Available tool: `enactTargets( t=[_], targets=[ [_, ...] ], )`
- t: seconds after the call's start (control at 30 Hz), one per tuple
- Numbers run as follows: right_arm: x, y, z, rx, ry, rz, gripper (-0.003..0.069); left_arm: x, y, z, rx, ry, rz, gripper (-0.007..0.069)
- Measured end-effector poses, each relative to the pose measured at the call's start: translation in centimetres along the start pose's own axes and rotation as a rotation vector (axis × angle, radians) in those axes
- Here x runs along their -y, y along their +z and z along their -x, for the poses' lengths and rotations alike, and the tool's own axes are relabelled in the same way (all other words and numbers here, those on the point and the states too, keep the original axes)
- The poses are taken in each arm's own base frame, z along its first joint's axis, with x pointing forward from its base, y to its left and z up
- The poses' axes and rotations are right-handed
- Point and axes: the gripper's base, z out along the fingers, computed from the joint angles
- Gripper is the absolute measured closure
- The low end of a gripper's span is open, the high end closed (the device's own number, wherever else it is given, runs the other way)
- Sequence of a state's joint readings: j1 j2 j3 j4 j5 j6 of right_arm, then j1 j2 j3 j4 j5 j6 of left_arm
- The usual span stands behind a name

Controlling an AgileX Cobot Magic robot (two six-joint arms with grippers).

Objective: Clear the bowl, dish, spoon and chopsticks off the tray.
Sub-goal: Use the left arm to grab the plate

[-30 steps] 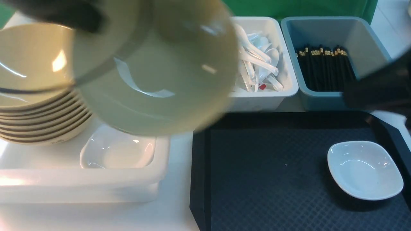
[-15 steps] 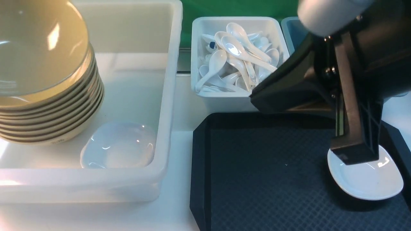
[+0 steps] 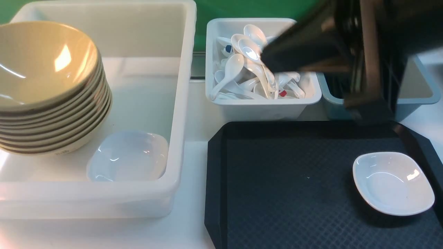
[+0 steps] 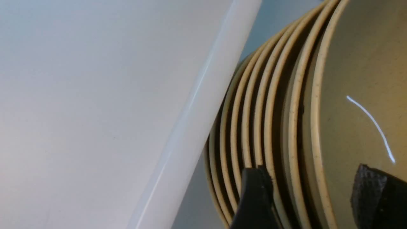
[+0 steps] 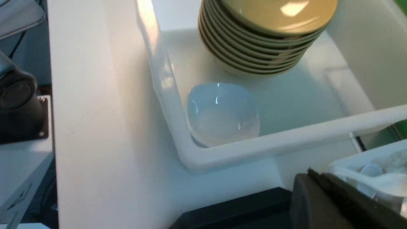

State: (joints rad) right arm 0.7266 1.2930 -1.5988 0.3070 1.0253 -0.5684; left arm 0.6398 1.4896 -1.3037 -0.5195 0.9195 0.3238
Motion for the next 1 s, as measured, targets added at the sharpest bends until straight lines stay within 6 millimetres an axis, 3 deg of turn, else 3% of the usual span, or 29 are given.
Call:
enactTargets(
  t=[0.13,0.2,0.3,0.4,0.43,0.57,0.7,0.8,0.9,0.93,0.97,1.0],
  targets=[
    [0.6,0.4,1.2,0.021,-0.006,-0.008,0.0624,0.5,0.4,-0.4,-0.042,0.047,0.057,0.0108],
    [0.8,0.8,1.3,0.012,-0.005,-0.004,0.0624,0.7,0.4,-0.5,-0.063,0.060,0.092,0.0068],
    [0.7,1.1,1.1,-0.010,-0.003,0.009,0.0624,1.0,-0.4,-0.5,-0.066,0.076,0.136,0.0053],
    [0.8,1.7,0.8,-0.046,0.000,0.028,0.0624,1.8,-2.5,-0.4,-0.021,0.114,0.201,0.0051],
    [0.8,1.9,0.7,-0.057,0.001,0.032,0.0624,2.4,-4.1,-0.4,0.024,0.120,0.225,0.0051],
    [0.9,2.4,0.6,-0.069,0.003,0.038,0.0624,4.0,-6.6,-0.9,0.094,0.135,0.230,0.0051],
    [1.0,2.6,0.5,-0.079,-0.001,0.030,0.0624,8.4,-8.5,-2.5,0.125,0.233,0.114,0.0054],
    [1.5,2.6,0.2,-0.111,0.018,-0.024,0.0624,13.4,-9.3,-4.9,0.089,0.384,-0.054,0.0074],
    [2.2,2.4,-0.5,-0.182,0.065,-0.109,0.0624,18.1,-9.3,-7.8,0.019,0.540,-0.218,0.0106],
    [2.3,2.4,-0.6,-0.197,0.072,-0.123,0.0624,18.8,-9.3,-8.2,0.008,0.560,-0.238,0.0110],
    [2.8,2.2,-1.3,-0.272,0.107,-0.184,0.0624,21.4,-8.8,-10.1,-0.038,0.647,-0.317,0.0120],
    [2.9,2.1,-1.5,-0.298,0.119,-0.203,0.0624,22.5,-8.7,-11.0,-0.055,0.679,-0.346,0.0122]
  ],
)
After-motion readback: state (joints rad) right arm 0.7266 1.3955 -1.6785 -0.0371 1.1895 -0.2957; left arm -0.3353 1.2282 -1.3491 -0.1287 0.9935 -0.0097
